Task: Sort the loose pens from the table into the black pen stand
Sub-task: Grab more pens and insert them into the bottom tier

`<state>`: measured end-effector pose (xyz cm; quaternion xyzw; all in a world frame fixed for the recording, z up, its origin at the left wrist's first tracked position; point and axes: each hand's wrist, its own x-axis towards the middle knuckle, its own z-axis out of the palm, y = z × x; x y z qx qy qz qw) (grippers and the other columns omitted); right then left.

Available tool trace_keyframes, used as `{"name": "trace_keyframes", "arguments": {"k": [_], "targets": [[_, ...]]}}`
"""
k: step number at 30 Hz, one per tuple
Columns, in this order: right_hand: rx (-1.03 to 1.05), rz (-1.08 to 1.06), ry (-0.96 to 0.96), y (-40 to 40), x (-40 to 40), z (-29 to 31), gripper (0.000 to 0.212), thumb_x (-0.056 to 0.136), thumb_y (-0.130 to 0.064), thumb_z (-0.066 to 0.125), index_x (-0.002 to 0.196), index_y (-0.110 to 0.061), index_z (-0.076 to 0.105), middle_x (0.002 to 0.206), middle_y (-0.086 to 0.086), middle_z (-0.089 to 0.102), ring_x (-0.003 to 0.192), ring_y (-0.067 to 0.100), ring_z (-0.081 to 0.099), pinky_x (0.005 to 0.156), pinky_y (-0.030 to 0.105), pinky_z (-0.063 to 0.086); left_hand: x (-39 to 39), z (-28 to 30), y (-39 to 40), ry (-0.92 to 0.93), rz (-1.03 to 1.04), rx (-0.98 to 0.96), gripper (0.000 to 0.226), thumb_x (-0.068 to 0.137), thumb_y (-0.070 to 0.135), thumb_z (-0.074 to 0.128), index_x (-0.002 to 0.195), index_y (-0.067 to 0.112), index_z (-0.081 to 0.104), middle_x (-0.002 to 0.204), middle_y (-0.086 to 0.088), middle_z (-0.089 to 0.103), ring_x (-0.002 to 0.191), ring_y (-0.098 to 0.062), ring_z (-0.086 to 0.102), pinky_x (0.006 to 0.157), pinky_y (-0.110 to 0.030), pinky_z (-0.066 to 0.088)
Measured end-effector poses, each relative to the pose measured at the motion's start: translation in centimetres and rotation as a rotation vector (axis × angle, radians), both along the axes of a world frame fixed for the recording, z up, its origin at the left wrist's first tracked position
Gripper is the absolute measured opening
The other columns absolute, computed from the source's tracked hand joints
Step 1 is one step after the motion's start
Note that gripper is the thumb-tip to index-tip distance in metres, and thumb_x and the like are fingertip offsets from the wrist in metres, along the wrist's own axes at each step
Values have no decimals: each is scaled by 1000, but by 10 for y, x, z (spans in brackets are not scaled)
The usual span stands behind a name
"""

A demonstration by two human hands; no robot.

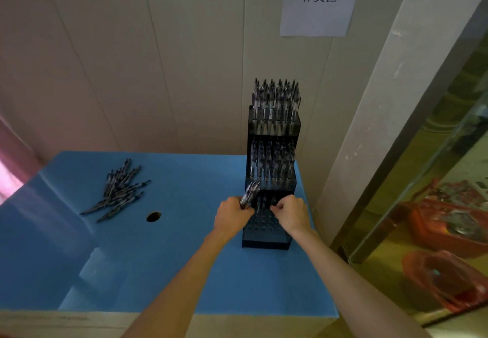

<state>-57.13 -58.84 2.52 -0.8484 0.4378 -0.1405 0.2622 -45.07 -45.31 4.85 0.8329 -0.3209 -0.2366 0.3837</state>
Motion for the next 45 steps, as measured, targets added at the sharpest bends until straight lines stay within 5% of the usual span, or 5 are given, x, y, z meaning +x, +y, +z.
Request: {"name": "trace_keyframes", "arguments": {"k": [7, 21, 27, 36, 45], "targets": [[612, 168, -464, 21, -2, 54, 9, 89, -8, 70, 97, -7, 75, 90, 10, 76, 85, 24, 74, 80, 32, 61, 0, 2, -5, -32, -34, 5, 31, 89, 27, 64, 61, 21, 50, 55, 3, 51, 53, -17, 46, 51, -28, 33], [688, -26, -777, 25, 2, 54, 15, 96, -9, 64, 107, 1, 62, 97, 15, 75, 85, 24, 76, 77, 36, 62, 0, 5, -8, -101, -72, 50, 25, 90, 31, 62, 68, 21, 55, 59, 2, 56, 55, -17, 51, 50, -26, 35], [449, -131, -831, -1, -13, 64, 6, 95, -6, 63, 101, -7, 63, 86, 11, 74, 76, 23, 75, 70, 33, 62, 8, -3, 4, -93, -5, 80, 38, 92, 25, 61, 62, 19, 39, 54, 2, 40, 48, -15, 37, 49, -26, 26], [-140, 35, -410, -17, -26, 31, 20, 94, -21, 69, 94, -2, 72, 82, 6, 75, 74, 15, 71, 72, 29, 60, 12, -1, 8, -83, 42, 7, 36, 90, 22, 62, 63, 18, 37, 54, 2, 40, 49, -16, 37, 50, -27, 28], [-159, 55, -343, -16, -14, 11, 31, 92, -19, 71, 68, -10, 55, 56, 1, 59, 54, 17, 62, 57, 39, 56, 19, 5, 11, -103, 20, -37, 34, 89, 21, 61, 65, 18, 37, 55, 2, 37, 50, -17, 33, 50, -27, 25]]}}
